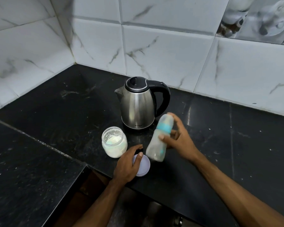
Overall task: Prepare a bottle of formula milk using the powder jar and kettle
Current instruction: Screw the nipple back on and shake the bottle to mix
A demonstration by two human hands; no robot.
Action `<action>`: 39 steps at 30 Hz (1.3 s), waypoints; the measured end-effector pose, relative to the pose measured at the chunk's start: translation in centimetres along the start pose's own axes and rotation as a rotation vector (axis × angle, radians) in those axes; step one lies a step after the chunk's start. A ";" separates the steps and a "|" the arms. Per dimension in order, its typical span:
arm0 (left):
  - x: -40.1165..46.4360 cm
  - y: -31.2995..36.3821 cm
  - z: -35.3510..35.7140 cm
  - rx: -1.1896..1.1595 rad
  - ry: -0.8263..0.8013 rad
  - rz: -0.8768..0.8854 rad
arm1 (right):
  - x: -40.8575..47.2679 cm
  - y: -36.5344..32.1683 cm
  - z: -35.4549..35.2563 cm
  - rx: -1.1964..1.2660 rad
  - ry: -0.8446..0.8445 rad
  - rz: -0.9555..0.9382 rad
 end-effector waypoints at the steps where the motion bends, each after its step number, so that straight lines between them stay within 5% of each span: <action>1: 0.0 0.0 0.0 0.003 -0.001 0.000 | -0.2 0.1 0.7 -0.045 -0.070 -0.004; 6: -0.1 -0.1 0.0 -0.006 -0.004 -0.007 | 1.0 -0.3 -3.8 0.249 0.282 -0.024; 11: -0.1 0.0 -0.1 0.006 0.006 0.004 | -0.4 0.4 0.7 -0.008 -0.077 0.006; 16: -0.1 0.0 -0.1 -0.003 0.010 -0.002 | 0.9 -0.9 -3.8 0.248 0.299 -0.042; 22: -0.1 0.0 -0.1 0.019 0.010 0.008 | -0.4 -0.3 0.5 -0.075 -0.106 -0.033; 27: -0.1 0.0 0.0 0.007 0.009 -0.003 | 0.9 -1.3 -4.3 0.162 0.291 -0.061; 31: -0.1 0.1 0.0 0.025 0.006 0.007 | -0.2 -0.5 -0.2 -0.111 -0.111 -0.029; 36: -0.2 0.0 0.0 0.017 0.005 0.001 | 1.1 -2.0 -4.7 0.167 0.282 -0.081; 39: -0.1 -0.1 0.0 0.022 0.011 0.001 | 0.7 -1.8 -2.3 0.018 0.082 -0.087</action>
Point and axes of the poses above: each hand's wrist, its own x-axis towards the middle knuckle, its own z-axis out of the palm, y = z × x, the point moved 9 cm from there along x, towards the middle knuckle, and after that the axes turned 7 degrees about -x, right-handed, at the moved point
